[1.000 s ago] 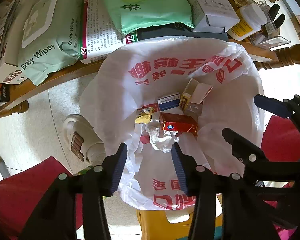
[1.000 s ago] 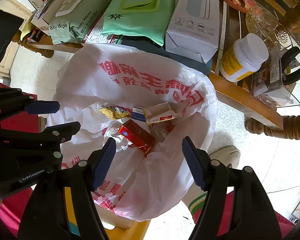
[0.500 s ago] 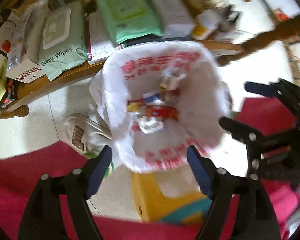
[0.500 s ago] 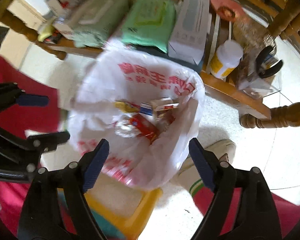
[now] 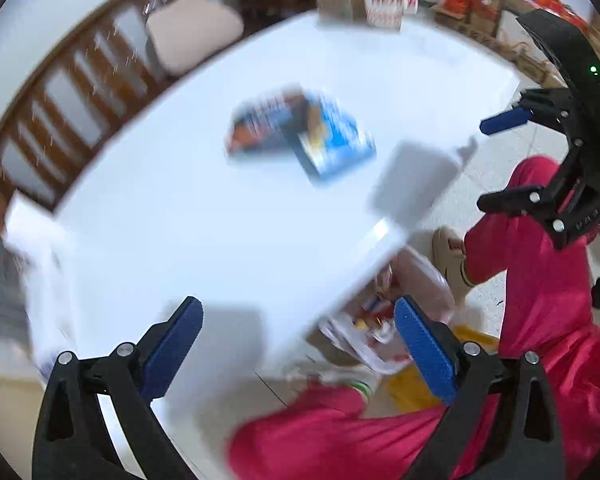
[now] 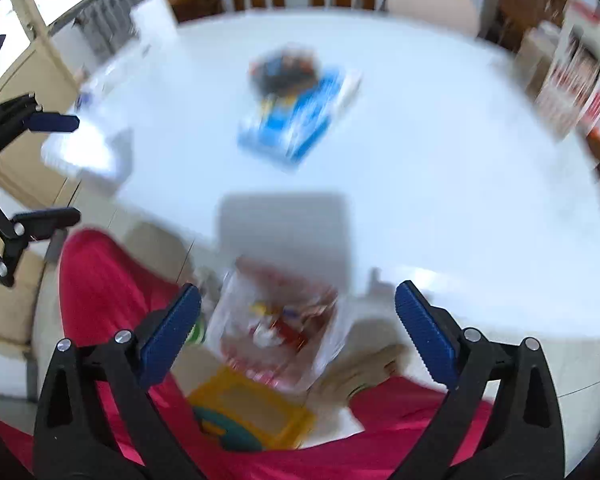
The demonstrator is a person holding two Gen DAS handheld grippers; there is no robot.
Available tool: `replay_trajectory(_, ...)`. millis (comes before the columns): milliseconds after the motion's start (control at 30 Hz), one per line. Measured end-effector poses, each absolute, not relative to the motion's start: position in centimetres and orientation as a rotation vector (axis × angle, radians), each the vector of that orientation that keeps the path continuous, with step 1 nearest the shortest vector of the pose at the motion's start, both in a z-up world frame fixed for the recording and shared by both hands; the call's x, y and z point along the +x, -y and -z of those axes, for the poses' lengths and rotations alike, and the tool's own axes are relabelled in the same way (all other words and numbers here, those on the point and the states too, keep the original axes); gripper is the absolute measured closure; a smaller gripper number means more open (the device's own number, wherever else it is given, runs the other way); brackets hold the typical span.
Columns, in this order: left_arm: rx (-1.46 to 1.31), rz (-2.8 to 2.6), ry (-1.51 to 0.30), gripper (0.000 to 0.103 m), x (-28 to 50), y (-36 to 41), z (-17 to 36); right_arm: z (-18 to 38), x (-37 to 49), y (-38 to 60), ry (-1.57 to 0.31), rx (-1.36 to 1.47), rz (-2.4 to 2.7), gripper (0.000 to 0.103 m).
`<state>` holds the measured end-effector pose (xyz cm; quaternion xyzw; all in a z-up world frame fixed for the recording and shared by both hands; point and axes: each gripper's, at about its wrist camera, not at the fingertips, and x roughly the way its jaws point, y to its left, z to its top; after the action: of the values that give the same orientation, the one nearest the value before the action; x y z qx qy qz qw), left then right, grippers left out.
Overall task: Collect trash
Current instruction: 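Raise both tools back over the table toward the two boxes, then grasp the black-orange box with the left tool while the right tool grasps the blue-white medicine box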
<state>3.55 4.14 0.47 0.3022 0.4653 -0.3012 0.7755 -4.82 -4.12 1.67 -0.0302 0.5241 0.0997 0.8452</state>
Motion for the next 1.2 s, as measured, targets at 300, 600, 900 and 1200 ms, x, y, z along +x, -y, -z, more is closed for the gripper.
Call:
replay_trajectory(300, 0.891, 0.886, -0.916, 0.008, 9.6, -1.0, -6.3, -9.2, 0.4, 4.9, -1.073, -0.048, -0.145, 0.007)
replay_trajectory(600, 1.071, 1.070, -0.964, 0.008, 15.2, 2.0, -1.9, -10.3, 4.6, 4.7, -1.124, -0.003, -0.123, 0.007)
replay_trajectory(900, 1.165, 1.210, -0.975, 0.008, 18.3, 4.0, 1.2, -5.9, 6.6, 2.1, -1.193, 0.041, -0.126, 0.007)
replay_trajectory(1200, 1.265, 1.276, -0.968, 0.008, 19.8, 6.4, 4.5, -0.6, 7.5, 1.3, -1.251, 0.095, -0.069, 0.007)
